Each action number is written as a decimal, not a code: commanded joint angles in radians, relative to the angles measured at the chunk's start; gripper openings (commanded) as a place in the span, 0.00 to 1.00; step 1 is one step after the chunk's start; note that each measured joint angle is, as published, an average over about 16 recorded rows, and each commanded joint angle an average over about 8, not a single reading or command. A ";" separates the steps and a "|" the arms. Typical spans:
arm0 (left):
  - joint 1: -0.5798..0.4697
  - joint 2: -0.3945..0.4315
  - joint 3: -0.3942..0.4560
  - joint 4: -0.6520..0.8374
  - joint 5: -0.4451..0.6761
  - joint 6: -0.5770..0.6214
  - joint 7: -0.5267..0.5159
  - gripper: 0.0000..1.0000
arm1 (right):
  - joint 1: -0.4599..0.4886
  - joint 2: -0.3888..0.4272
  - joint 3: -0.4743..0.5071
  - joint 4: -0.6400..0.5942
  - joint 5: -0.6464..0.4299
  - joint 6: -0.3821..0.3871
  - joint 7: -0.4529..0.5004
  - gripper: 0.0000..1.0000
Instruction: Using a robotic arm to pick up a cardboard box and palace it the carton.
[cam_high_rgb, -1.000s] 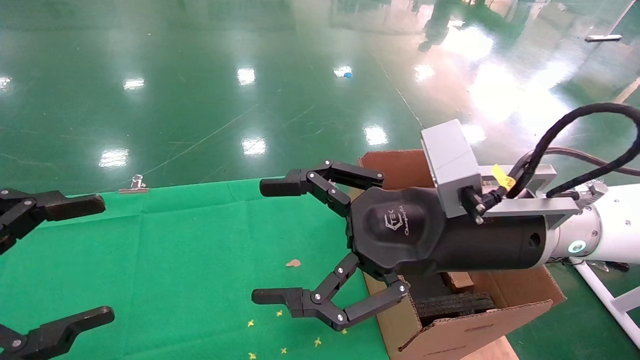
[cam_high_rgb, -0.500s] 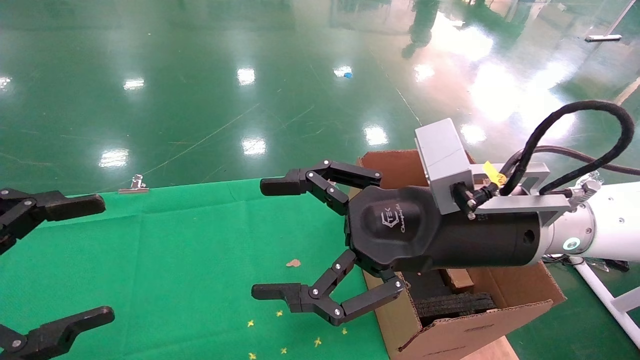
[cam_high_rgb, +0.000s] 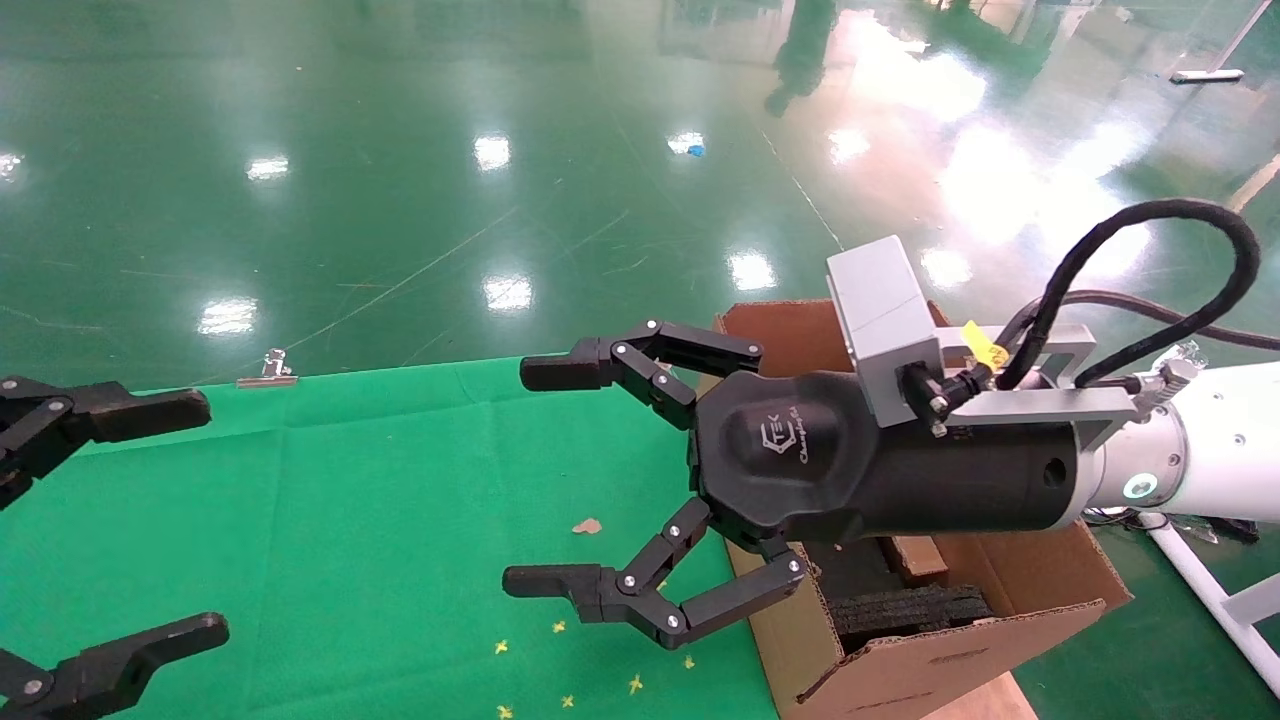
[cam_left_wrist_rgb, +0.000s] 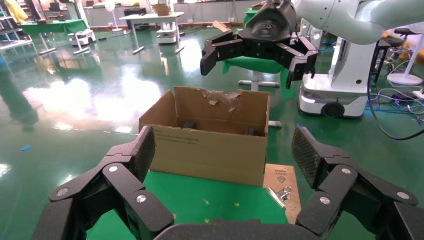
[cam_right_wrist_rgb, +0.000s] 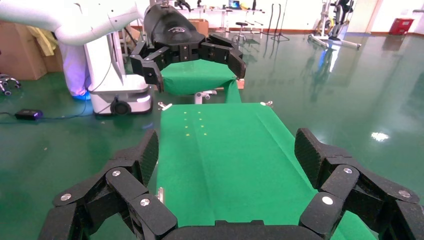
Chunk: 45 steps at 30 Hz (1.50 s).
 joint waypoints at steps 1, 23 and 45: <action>0.000 0.000 0.000 0.000 0.000 0.000 0.000 1.00 | 0.000 0.000 -0.001 0.000 0.000 0.000 0.000 1.00; 0.000 0.000 0.000 0.000 0.000 0.000 0.000 1.00 | 0.002 0.000 -0.003 -0.002 -0.001 0.001 0.001 1.00; 0.000 0.000 0.000 0.000 0.000 0.000 0.000 1.00 | 0.002 0.000 -0.003 -0.002 -0.001 0.001 0.001 1.00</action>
